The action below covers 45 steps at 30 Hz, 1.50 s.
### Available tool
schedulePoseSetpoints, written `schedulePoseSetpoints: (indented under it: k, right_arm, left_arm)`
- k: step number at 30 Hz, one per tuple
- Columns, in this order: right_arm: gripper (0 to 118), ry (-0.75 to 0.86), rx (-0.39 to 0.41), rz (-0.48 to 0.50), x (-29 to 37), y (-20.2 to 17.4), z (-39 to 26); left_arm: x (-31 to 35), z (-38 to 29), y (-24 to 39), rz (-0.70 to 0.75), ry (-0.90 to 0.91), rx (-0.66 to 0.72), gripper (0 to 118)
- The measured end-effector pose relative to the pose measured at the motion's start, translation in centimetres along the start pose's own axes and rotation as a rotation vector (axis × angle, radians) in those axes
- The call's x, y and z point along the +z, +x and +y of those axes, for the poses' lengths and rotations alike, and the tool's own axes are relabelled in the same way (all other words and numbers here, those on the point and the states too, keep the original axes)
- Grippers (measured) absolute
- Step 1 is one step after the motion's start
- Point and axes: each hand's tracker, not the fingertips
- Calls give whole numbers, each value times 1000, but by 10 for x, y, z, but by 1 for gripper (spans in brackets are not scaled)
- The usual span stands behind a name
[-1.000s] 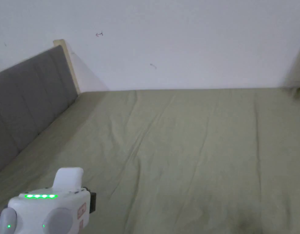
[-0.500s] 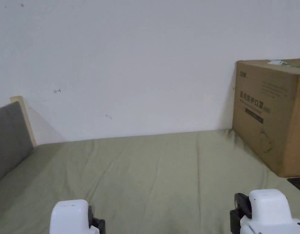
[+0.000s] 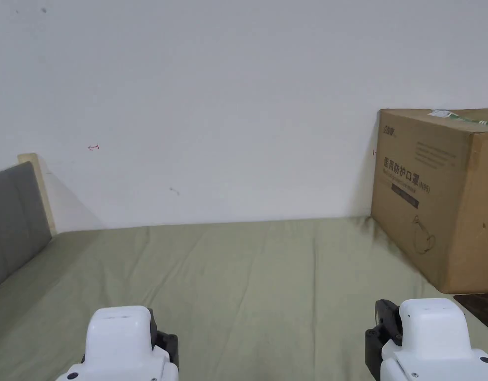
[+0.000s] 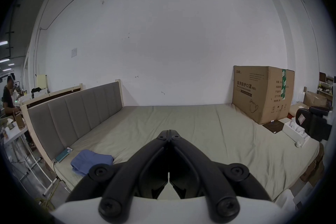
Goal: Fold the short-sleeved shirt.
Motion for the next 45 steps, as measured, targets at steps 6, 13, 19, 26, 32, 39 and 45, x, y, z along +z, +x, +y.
schedulePoseSetpoints:
  k: [6, 13, 19, 26, 32, 39, 45]
  right_arm:
    - [0, -18, -2, 7, -2, -5, 0]
    - [0, -23, 9, 6, -4, -11, 1]
    - [2, -31, 11, 14, -10, -6, -1]
    - [56, -41, -16, 27, -19, 8, -6]
    - [109, -25, -3, 10, -23, 16, -11]
    - [110, -28, -37, 3, -29, 26, -15]
    - [110, -26, -13, -5, -33, 27, -18]
  left_arm:
    - [-6, -3, -1, -30, -25, -4, 0]
    - [-9, -4, 2, -23, -14, -18, 0]
    - [-11, -4, 0, 0, 7, -6, 0]
    - [-15, -4, 3, -42, -15, -20, 79]
    - [-15, -6, 7, -58, -17, -27, 114]
    - [-15, -4, 11, 15, -43, -15, 114]
    - [-10, 1, 9, 7, 9, -39, 114]
